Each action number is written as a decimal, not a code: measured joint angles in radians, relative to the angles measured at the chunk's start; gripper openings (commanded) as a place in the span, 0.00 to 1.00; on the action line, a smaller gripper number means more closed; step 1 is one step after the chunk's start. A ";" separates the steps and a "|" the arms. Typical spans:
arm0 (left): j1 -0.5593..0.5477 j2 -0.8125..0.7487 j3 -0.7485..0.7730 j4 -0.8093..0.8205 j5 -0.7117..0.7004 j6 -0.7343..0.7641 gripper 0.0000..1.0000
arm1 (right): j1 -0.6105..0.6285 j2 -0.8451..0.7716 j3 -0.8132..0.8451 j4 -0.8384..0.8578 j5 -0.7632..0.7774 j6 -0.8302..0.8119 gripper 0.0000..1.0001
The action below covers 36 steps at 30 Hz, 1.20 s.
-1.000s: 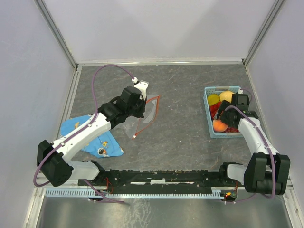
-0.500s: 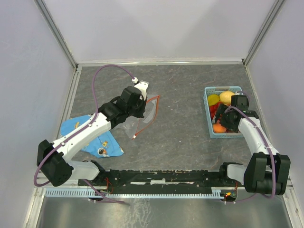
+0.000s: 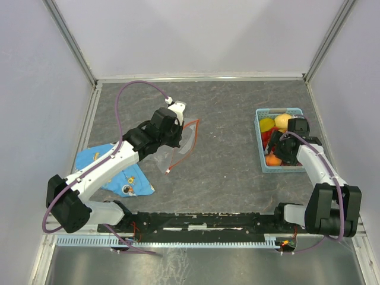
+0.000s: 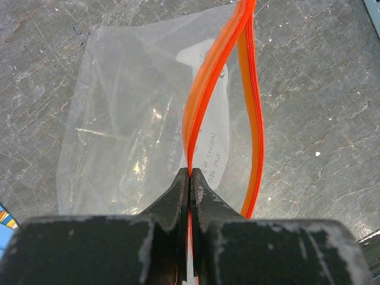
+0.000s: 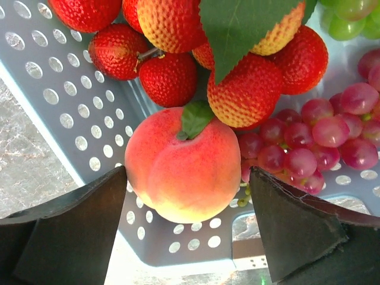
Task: Place the food in the zip-top bag and seal the zipper
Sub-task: Pick up the fake fruit from the bin.
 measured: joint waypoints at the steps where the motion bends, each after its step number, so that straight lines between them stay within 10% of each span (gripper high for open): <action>1: 0.000 0.000 0.000 0.000 0.000 0.000 0.03 | 0.000 0.007 0.000 0.007 -0.003 0.000 0.92; 11: 0.000 0.000 0.000 -0.001 0.000 0.000 0.03 | 0.000 0.068 -0.010 0.079 -0.036 0.001 0.92; 22: 0.000 0.000 0.000 -0.002 0.000 0.000 0.03 | 0.000 0.078 -0.014 0.101 -0.046 0.002 0.68; 36: 0.000 0.000 0.000 -0.003 0.003 0.000 0.03 | 0.000 -0.172 -0.003 0.019 -0.052 0.012 0.61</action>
